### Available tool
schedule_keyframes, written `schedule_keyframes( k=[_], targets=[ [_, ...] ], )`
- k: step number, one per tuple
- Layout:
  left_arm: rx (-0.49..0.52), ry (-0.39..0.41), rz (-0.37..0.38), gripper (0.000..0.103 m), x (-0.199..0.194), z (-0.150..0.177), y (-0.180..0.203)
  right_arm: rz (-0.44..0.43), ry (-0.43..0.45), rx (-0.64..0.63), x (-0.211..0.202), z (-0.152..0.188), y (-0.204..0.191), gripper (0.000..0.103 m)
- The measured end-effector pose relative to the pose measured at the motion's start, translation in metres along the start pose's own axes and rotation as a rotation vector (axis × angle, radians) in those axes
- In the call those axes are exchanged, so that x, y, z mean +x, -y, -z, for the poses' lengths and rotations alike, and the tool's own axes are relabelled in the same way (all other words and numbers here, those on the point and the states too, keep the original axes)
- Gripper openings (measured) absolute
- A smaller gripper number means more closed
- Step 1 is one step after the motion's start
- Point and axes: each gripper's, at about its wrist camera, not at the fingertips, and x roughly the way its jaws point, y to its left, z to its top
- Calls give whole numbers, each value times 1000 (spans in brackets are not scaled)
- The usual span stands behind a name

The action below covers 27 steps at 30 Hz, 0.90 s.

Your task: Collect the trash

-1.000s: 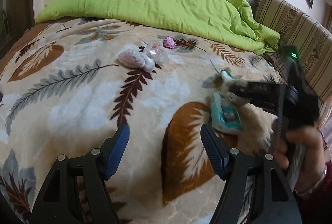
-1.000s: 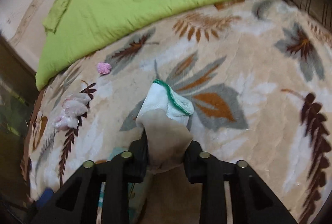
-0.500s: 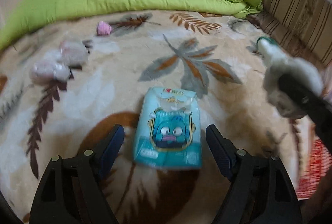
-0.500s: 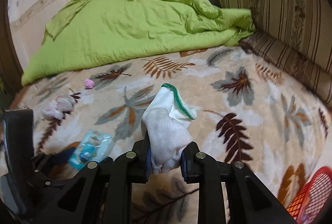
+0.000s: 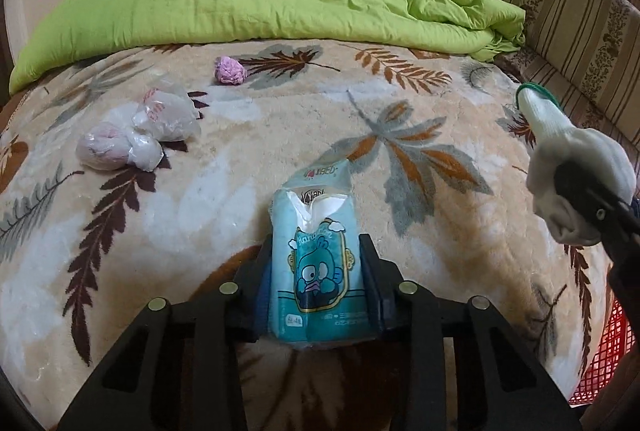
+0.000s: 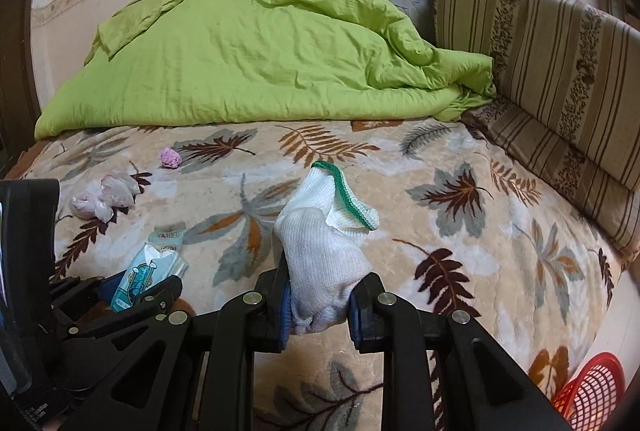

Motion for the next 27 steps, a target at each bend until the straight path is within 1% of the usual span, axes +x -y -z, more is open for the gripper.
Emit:
schedule_keyframes(
  k=[7, 16, 27],
  targets=[
    [-18, 10, 1, 34, -2, -2, -6, -4, 4, -25, 1, 0, -7, 24],
    [-14, 26, -7, 34, -6, -1, -6, -6, 6, -34, 1, 0, -10, 24],
    [-11, 68, -15, 34, -13, -1, -6, -10, 11, -38, 1, -1, -11, 24]
  ],
)
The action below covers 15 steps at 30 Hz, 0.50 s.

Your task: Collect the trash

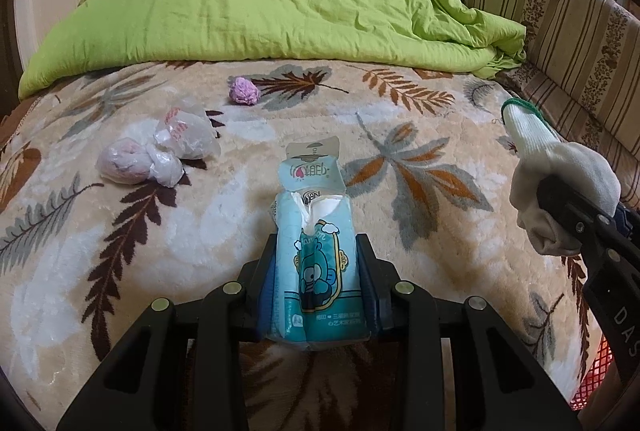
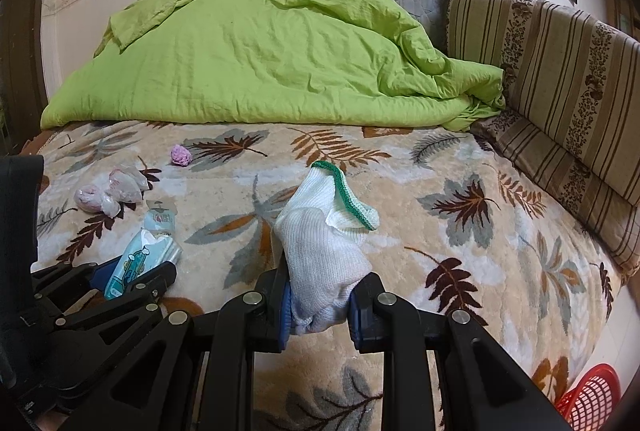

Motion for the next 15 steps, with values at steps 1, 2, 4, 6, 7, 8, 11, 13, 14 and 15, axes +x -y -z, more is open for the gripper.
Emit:
schedule_keyframes(
  k=[1, 2, 4, 6, 7, 8, 11, 13, 14, 15],
  targets=[
    [1, 2, 1, 34, 0, 0, 0, -1, 1, 0, 0, 0, 0, 24],
    [1, 5, 0, 34, -1, -1, 0, 0, 2, -1, 0, 0, 0, 24],
    [-2, 9, -2, 34, -1, -1, -1, 0, 2, -1, 0, 0, 0, 24],
    [-5, 10, -3, 34, -2, -1, -2, -2, 3, -1, 0, 0, 0, 24],
    [-6, 13, -6, 34, -2, -1, -2, -1, 3, -1, 0, 0, 0, 24],
    [-5, 15, -5, 34, -3, -1, -2, -1, 4, -1, -1, 0, -1, 24],
    [-4, 24, -9, 34, -4, -1, -2, -1, 6, -4, -1, -1, -1, 24],
    [-1, 25, -9, 34, -5, -1, -2, -2, 4, -5, -1, -1, -1, 24],
    [-3, 27, -10, 34, -5, -1, -2, -2, 5, -6, -1, -1, -2, 24],
    [-2, 27, -9, 34, -5, -2, -1, -1, 5, -6, -1, -1, -2, 24]
  ],
)
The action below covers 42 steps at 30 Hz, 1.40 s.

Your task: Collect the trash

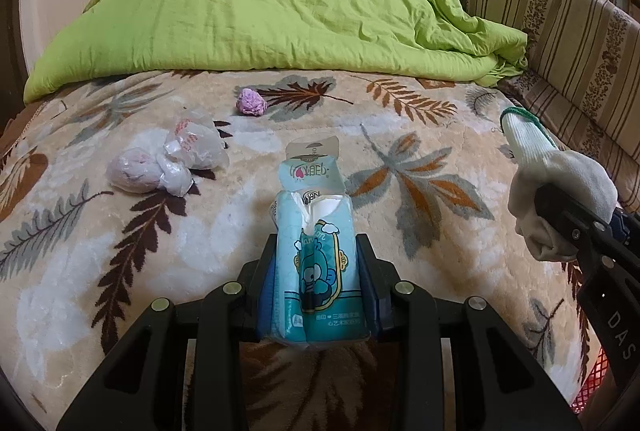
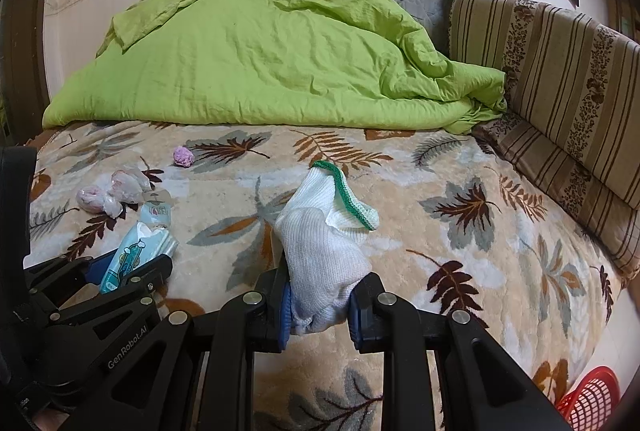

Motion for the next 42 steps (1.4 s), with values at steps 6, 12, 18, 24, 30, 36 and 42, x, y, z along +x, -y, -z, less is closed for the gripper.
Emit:
schedule_keyframes(
  k=[6, 12, 18, 24, 30, 36, 42],
  targets=[
    [0, 4, -4, 34, -1, 0, 0, 3, 2, -6, 0, 0, -1, 24],
    [1, 4, -4, 34, -1, -1, 0, 6, 4, -11, 0, 1, -1, 24],
    [0, 4, -4, 34, -1, 0, 0, 7, 4, -11, 0, 1, -2, 24],
    [0, 6, -6, 34, -1, 0, 0, 6, 4, -13, 0, 1, -2, 24],
    [0, 5, -5, 34, -1, 0, 0, 10, 6, -19, 0, 1, -1, 24],
    [1, 6, -4, 34, -1, 0, 0, 11, 5, -19, 0, 1, -1, 24],
    [0, 6, -6, 34, -2, 0, 0, 10, 6, -20, 0, 2, -2, 24]
  ],
)
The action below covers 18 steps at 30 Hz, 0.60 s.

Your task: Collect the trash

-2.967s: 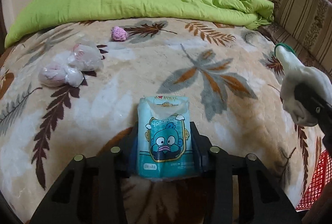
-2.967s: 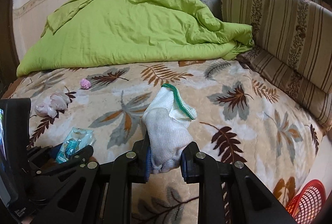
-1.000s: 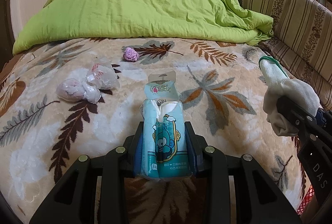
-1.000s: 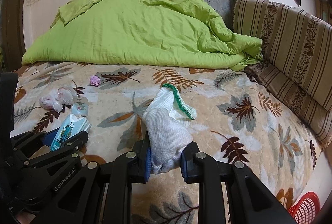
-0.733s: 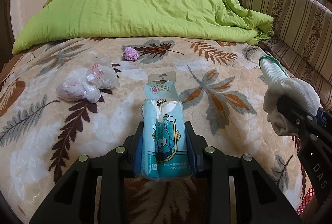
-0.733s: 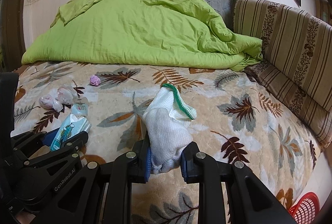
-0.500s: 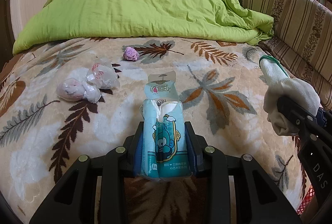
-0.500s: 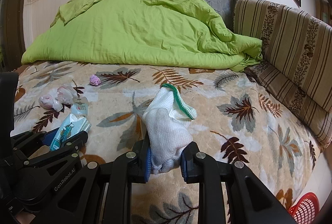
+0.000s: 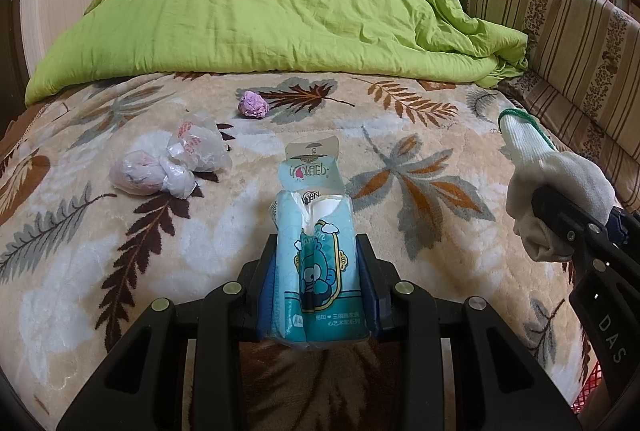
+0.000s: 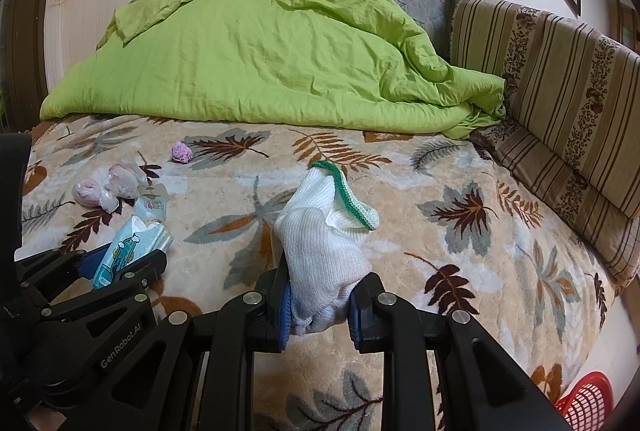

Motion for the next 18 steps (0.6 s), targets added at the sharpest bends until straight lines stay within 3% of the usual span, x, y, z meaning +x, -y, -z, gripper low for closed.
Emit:
schedule_keyframes(
  k=[18],
  targets=[
    [1, 2, 1, 34, 0, 1, 0, 4, 0, -9, 0, 0, 1, 24]
  ],
)
